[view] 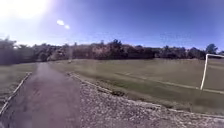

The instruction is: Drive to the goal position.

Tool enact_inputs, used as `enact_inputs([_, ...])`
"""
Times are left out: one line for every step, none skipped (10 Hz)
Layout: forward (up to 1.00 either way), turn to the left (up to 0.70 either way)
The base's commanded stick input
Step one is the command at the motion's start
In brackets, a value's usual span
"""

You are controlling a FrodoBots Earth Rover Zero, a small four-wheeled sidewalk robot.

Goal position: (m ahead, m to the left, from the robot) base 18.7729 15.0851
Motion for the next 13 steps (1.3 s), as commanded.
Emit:
enact_inputs([0.70,0.35])
enact_inputs([0.70,0.35])
enact_inputs([0.70,0.35])
enact_inputs([0.70,0.35])
enact_inputs([0.70,0.35])
enact_inputs([0.70,0.35])
enact_inputs([0.70,0.35])
enact_inputs([0.70,0.35])
enact_inputs([0.70,0.35])
enact_inputs([0.70,0.35])
enact_inputs([0.70,0.35])
enact_inputs([0.70,0.35])
enact_inputs([0.70,0.35])
